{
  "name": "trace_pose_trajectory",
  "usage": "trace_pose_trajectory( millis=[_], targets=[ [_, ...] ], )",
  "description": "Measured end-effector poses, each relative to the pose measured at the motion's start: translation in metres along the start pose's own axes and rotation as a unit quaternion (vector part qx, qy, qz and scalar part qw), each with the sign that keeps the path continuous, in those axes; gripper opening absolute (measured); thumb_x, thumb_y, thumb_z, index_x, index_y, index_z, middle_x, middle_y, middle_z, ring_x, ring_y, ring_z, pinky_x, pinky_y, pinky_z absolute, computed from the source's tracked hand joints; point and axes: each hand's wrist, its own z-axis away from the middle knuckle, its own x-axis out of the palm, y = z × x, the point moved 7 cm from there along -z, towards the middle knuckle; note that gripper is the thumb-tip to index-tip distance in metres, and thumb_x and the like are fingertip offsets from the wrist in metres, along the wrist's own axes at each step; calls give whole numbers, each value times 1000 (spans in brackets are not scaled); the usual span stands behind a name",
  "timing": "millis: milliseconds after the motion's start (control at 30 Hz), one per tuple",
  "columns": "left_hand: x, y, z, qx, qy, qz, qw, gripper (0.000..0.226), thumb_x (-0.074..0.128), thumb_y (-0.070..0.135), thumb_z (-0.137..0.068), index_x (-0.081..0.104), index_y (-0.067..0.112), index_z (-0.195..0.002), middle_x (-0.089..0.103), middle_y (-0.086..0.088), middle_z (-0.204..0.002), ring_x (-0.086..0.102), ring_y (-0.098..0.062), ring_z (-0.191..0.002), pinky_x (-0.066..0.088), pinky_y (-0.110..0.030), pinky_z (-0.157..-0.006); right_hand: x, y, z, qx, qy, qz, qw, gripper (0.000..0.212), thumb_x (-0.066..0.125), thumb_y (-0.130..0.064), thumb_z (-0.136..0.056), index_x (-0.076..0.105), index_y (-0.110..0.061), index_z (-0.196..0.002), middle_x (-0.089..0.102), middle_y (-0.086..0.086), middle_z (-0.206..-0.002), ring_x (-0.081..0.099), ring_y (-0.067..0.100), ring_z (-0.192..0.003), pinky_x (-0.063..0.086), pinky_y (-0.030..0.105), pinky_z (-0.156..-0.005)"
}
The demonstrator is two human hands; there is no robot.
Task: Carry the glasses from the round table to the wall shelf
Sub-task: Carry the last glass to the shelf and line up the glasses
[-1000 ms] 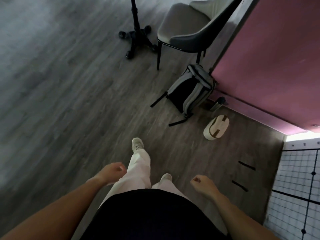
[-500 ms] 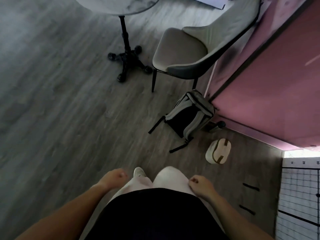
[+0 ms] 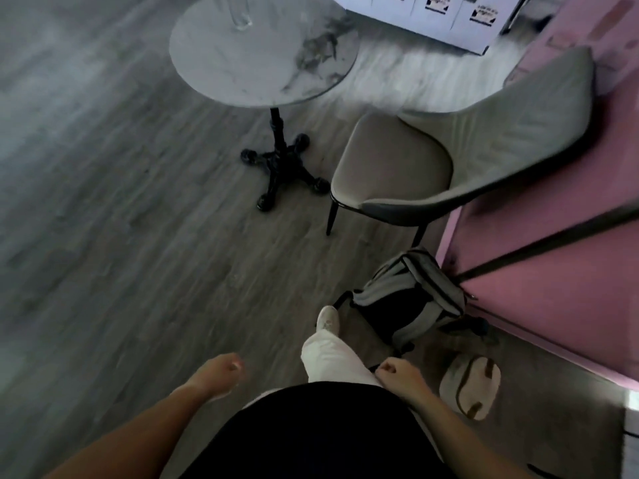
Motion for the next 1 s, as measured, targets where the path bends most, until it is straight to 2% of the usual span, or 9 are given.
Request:
trace_pose_trajectory(
  millis=[100,200,333,433,500,633,767,900,1000],
  targets=[
    [-50,41,-20,7,23,6,1000,15,61,22,-87,61,25,-73,64,5,-72,60,-16,-72,52,-28,-79,-42,-37,-28,1,-7,16,1000,24,52,-31,-90,68,-14,-93,69,0,-95,63,23,-94,49,34,-83],
    [-99,84,-43,20,52,35,998,20,62,22,-88,60,26,-68,64,9,-67,61,-15,-70,52,-30,-80,-87,-77,-53,-14,-5,16,1000,26,52,-29,-94,62,-5,-92,67,5,-92,63,31,-96,42,33,-75],
    [-144,123,-74,28,42,64,997,10,61,27,-86,64,27,-76,68,11,-72,62,-13,-70,54,-33,-79,-133,-130,-74,-36,12,7,999,22,54,-30,-96,56,-14,-81,59,3,-82,53,21,-77,38,32,-70],
    [-170,139,-94,25,31,80,996,11,60,38,-78,66,28,-77,70,9,-76,66,-16,-75,57,-37,-80,-152,-161,-93,-35,0,6,999,22,53,-30,-96,61,-11,-89,64,4,-88,58,22,-82,41,32,-72],
    [-185,145,-110,25,18,72,997,8,62,35,-80,64,31,-74,70,9,-75,66,-16,-73,55,-32,-75,-161,-179,-107,-26,-1,12,1000,22,53,-31,-95,64,-12,-94,66,3,-92,60,22,-86,43,31,-72],
    [-232,160,-142,36,15,48,998,14,61,32,-85,62,31,-71,67,11,-77,63,-14,-76,50,-28,-75,-171,-219,-131,-5,-13,20,1000,20,52,-31,-95,60,-16,-85,60,-2,-85,54,17,-79,40,30,-69],
    [-316,176,-179,49,49,50,996,35,51,44,-71,67,15,-83,71,5,-78,67,-18,-73,55,-37,-80,-191,-268,-163,22,1,16,1000,19,54,-32,-90,65,-17,-87,67,1,-94,62,20,-91,49,34,-81],
    [-417,193,-219,84,110,60,989,14,60,29,-87,65,20,-78,66,10,-67,68,-21,-76,53,-33,-76,-220,-345,-187,24,41,0,999,16,56,-33,-85,65,-22,-78,71,0,-86,66,21,-86,53,32,-78],
    [-495,215,-237,112,143,55,982,23,63,23,-89,57,30,-68,61,14,-64,63,-17,-71,51,-31,-79,-243,-425,-203,-13,47,-3,999,19,57,-30,-88,65,-18,-76,69,2,-79,67,24,-84,53,36,-80]
  ],
)
